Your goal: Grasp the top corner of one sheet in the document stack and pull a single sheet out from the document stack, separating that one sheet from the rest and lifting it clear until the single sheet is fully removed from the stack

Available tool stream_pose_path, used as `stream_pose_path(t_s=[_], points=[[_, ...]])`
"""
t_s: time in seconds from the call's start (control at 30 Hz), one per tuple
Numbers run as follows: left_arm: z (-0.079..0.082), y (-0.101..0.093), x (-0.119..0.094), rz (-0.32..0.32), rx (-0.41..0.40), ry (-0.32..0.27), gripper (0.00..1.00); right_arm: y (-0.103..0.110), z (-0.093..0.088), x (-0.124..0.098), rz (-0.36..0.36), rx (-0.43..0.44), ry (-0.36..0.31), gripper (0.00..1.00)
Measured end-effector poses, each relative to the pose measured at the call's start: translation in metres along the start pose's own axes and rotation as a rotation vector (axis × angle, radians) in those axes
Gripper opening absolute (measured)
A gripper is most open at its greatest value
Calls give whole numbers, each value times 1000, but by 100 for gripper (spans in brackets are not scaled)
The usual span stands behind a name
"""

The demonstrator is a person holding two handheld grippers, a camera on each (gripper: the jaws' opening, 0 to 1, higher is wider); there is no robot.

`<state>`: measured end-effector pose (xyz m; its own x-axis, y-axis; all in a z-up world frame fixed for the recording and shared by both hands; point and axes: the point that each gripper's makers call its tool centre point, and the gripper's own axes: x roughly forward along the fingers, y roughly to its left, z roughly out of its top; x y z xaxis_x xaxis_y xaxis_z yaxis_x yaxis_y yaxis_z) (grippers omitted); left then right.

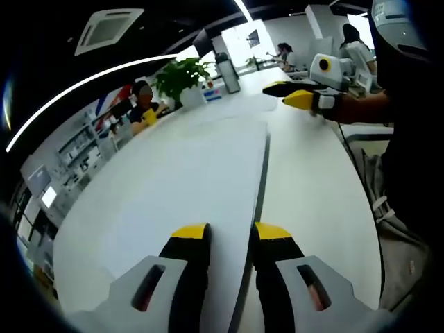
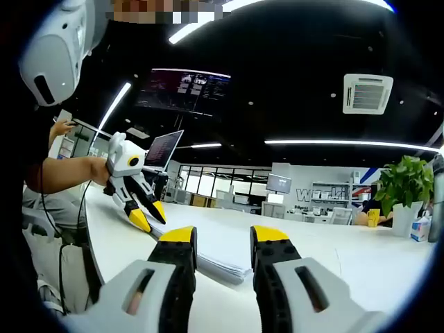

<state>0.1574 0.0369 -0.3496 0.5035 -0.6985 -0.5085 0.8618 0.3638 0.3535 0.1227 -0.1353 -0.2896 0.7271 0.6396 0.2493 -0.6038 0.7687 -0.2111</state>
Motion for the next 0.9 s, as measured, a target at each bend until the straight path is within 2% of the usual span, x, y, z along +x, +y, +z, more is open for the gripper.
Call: stream_pose_path(t_s=[0.13, 0.2, 0.43, 0.67, 0.9], points=[[3, -3, -3, -4, 15, -6, 18, 1, -1, 0, 4, -7, 5, 31], [3, -5, -2, 7, 40, -4, 17, 1, 0, 0, 6, -9, 4, 31], [3, -5, -3, 17, 49, -3, 15, 1, -1, 0, 4, -11, 0, 31], [2, -7, -4, -33, 44, 18, 17, 1, -2, -1, 12, -11, 3, 31], [1, -10, -5, -82, 5, -3, 22, -1, -2, -1, 1, -8, -5, 31]])
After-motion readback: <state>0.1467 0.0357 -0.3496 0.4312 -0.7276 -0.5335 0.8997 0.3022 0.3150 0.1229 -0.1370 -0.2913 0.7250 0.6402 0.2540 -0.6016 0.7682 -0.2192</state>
